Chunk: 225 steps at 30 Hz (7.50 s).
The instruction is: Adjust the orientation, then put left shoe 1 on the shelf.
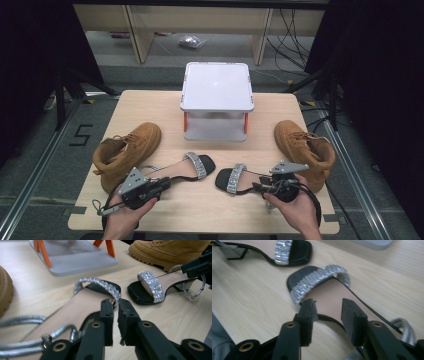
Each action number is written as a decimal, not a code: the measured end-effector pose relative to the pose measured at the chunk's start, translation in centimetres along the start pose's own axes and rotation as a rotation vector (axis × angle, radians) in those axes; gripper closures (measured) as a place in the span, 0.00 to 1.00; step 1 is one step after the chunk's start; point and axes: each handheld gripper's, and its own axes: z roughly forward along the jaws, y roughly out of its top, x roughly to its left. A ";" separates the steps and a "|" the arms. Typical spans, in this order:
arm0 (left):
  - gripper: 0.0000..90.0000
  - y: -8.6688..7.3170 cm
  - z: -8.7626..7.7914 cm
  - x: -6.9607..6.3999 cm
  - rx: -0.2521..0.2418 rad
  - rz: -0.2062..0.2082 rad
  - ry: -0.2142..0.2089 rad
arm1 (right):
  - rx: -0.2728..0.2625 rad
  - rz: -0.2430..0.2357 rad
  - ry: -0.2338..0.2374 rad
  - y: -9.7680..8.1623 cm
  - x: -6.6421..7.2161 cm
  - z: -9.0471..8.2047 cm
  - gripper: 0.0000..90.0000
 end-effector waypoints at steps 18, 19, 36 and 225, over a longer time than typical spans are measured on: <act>1.00 4.2 3.2 3.8 0.303 0.262 0.294 | 0.077 0.005 0.091 3.6 4.3 5.5 1.00; 1.00 4.2 3.6 3.9 0.319 0.261 0.286 | 0.083 -0.002 0.097 3.9 4.6 6.0 1.00; 0.99 4.7 8.9 5.5 0.594 0.347 0.246 | 0.243 0.014 0.109 7.0 7.1 12.7 1.00; 0.44 5.6 13.3 -0.8 0.940 -0.145 0.265 | 0.136 0.108 0.019 6.1 5.8 9.1 0.40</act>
